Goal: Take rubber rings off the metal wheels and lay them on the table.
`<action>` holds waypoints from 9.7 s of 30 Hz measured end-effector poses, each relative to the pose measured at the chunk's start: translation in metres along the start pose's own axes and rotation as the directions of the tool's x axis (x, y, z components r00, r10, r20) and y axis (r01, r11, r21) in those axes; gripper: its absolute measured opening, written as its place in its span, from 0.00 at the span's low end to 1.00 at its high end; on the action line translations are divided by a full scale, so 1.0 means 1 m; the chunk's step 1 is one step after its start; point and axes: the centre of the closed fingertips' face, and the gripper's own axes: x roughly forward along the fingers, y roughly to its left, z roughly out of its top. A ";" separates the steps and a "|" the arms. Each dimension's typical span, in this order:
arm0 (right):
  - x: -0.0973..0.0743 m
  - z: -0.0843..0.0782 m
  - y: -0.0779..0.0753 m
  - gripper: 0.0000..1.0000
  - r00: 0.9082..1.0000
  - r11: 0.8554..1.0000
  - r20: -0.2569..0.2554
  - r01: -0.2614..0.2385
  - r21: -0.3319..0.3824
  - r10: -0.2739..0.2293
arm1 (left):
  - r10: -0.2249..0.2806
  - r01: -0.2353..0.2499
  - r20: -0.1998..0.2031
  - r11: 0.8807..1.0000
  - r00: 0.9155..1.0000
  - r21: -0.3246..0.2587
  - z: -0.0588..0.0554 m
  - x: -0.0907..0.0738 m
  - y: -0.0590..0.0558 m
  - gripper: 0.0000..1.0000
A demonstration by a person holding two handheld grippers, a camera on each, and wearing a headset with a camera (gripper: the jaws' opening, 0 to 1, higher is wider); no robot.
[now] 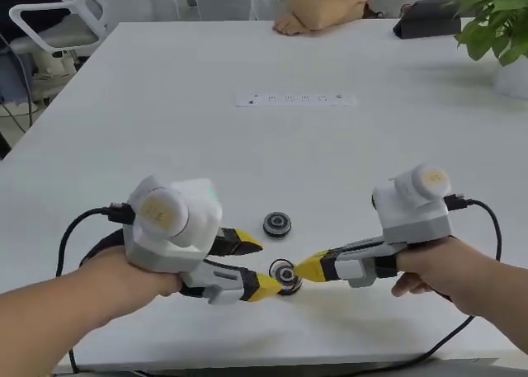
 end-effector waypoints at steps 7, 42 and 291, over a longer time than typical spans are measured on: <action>-0.001 0.002 0.003 0.00 1.000 1.000 0.003 -0.006 -0.002 0.006 | 0.022 -0.022 0.014 0.999 1.000 -0.024 -0.001 -0.016 0.004 0.36; 0.010 0.018 0.027 0.00 0.999 0.996 -0.012 -0.046 -0.072 0.045 | 0.123 -0.112 0.090 0.987 0.988 -0.117 0.003 -0.081 0.008 0.65; 0.002 -0.023 -0.026 0.22 0.994 0.951 -0.043 0.079 -0.298 -0.096 | -0.092 0.087 -0.102 0.995 0.991 -0.055 -0.016 0.033 -0.001 0.33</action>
